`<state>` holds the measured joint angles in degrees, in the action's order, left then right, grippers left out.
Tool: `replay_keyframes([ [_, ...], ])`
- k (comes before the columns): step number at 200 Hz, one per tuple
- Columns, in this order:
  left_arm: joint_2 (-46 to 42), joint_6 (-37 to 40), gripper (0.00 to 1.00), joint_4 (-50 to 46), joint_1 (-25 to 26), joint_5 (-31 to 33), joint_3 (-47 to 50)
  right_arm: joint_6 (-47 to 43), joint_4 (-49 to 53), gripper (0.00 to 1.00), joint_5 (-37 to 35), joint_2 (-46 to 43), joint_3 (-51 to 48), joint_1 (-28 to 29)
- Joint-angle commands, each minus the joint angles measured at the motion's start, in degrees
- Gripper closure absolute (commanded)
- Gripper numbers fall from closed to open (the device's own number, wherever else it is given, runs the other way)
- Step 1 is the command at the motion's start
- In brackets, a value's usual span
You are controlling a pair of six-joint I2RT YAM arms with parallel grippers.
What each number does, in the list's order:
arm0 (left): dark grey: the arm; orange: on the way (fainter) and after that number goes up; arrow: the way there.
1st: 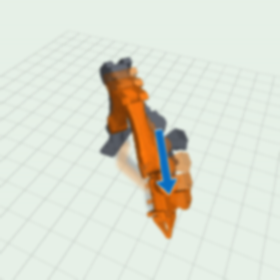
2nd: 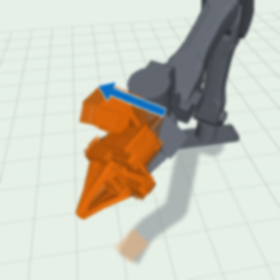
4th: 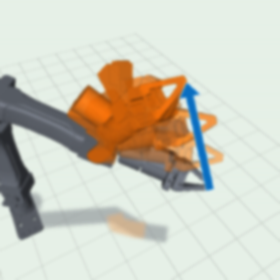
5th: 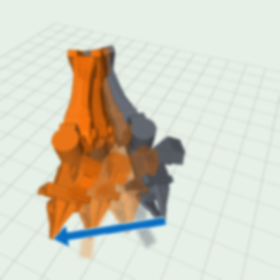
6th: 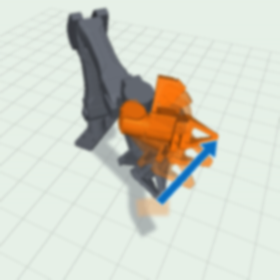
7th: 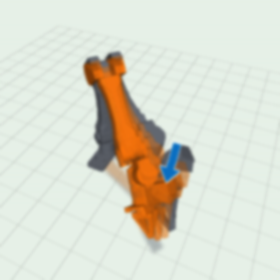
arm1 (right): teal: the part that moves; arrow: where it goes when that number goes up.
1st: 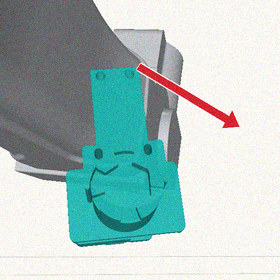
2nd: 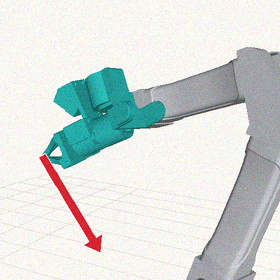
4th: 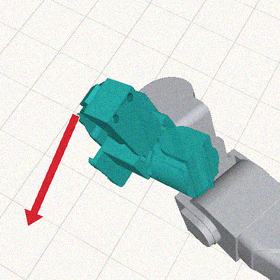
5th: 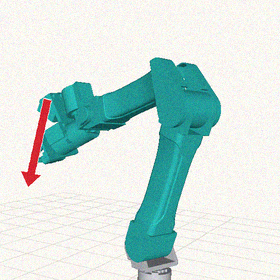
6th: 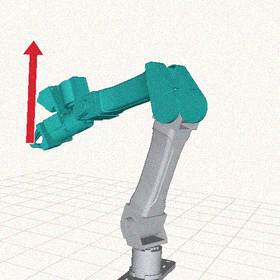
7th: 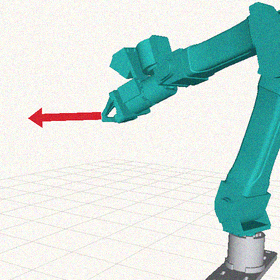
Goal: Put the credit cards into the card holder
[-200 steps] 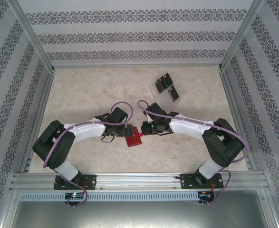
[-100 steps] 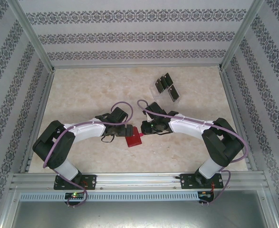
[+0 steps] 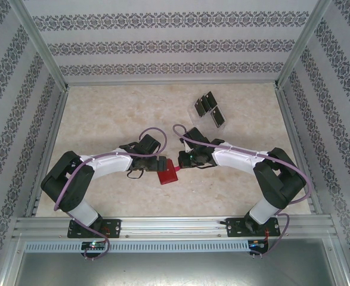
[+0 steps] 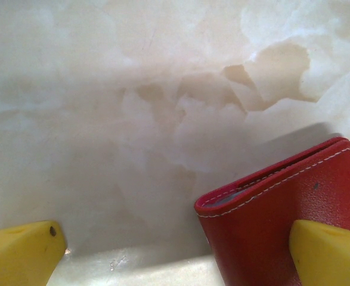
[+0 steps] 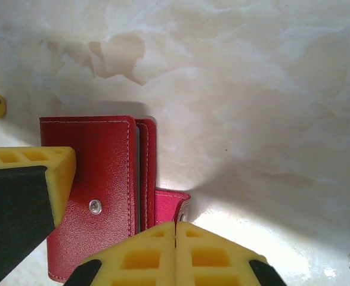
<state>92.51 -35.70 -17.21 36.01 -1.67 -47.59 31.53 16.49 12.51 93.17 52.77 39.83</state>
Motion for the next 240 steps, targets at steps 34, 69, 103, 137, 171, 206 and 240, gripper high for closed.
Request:
replay_keyframes([
  [34, 2.9, 2.1, 0.00, -2.5, -0.7, 4.6, 2.6, 2.6, -3.9, 1.00, 4.6, -1.9, -0.5, -0.1],
  [69, 3.3, 2.0, 0.00, -2.2, -0.7, 4.3, 2.5, 3.1, -5.0, 1.00, 5.5, -0.7, -0.1, 1.6],
  [103, 3.6, 2.1, 0.00, -2.0, -0.7, 4.2, 2.5, 4.1, -7.0, 1.00, 6.3, 1.4, -0.5, 3.2],
  [137, 3.7, 2.0, 0.00, -2.0, -0.7, 4.1, 2.5, 5.1, -8.7, 1.00, 6.9, 3.3, -0.5, 4.3],
  [171, 3.8, 1.8, 0.00, -1.9, -0.8, 4.0, 2.4, 5.8, -10.1, 1.00, 7.6, 5.5, -0.9, 4.8],
  [206, 4.0, 1.8, 0.00, -1.9, -0.8, 3.7, 2.2, 6.3, -11.3, 1.00, 7.9, 6.8, -1.5, 4.9],
  [240, 4.1, 1.7, 0.00, -1.8, -0.7, 3.4, 2.3, 6.5, -11.9, 1.00, 7.8, 7.7, -1.4, 4.9],
])
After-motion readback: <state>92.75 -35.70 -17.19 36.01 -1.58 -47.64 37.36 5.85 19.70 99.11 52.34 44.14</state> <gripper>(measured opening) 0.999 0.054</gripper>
